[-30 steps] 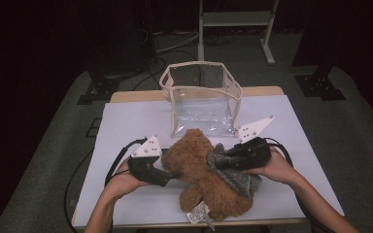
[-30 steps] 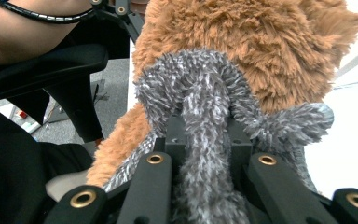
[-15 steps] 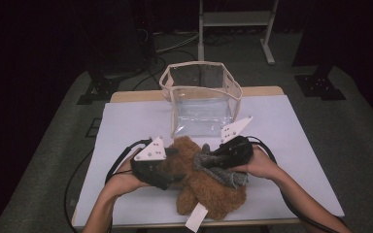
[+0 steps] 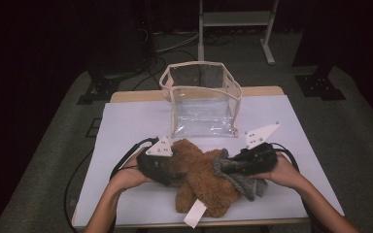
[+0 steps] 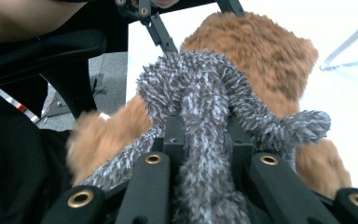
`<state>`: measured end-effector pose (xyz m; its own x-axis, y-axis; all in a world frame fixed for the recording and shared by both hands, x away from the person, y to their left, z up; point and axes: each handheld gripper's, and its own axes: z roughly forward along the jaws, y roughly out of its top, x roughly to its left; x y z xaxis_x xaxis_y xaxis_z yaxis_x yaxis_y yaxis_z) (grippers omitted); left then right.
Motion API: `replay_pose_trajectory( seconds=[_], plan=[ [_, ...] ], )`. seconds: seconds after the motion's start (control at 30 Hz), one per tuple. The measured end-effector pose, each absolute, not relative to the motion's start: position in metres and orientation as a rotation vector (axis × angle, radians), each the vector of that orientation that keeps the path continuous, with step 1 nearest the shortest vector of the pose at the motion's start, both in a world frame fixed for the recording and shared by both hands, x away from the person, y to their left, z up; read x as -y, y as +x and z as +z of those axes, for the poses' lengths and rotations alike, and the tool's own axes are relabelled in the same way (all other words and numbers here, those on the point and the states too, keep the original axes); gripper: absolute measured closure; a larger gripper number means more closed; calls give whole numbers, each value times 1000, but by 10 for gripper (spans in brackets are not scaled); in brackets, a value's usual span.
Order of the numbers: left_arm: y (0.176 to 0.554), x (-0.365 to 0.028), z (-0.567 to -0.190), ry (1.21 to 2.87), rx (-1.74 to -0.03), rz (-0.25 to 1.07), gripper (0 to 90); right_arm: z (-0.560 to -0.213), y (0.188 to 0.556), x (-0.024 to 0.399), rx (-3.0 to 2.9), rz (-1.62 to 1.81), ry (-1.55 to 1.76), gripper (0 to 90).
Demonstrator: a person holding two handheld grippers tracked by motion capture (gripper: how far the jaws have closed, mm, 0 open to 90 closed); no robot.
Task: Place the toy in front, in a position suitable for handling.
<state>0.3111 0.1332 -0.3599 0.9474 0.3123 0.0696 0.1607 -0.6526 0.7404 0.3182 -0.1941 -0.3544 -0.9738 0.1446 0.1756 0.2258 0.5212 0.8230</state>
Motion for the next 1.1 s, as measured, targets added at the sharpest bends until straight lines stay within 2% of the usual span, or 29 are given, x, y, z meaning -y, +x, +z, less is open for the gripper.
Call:
replay_pose_trajectory(
  seconds=[0.3, 0.53, 0.73, 1.1],
  plan=[
    [320, -128, -354, 2257, -273, 327, 217, -373, 297, 231, 2623, -1545, -438, 744],
    [331, -129, -359, 2247, -290, 311, 192, -389, 287, 248, 2617, -1510, -479, 739],
    [334, -132, -364, 2286, -335, 284, 215, -399, 288, 238, 2591, -1529, -486, 738],
    [333, -157, -370, 2282, -447, 276, 235, -388, 315, 208, 2662, -1558, -521, 741]
  ],
)
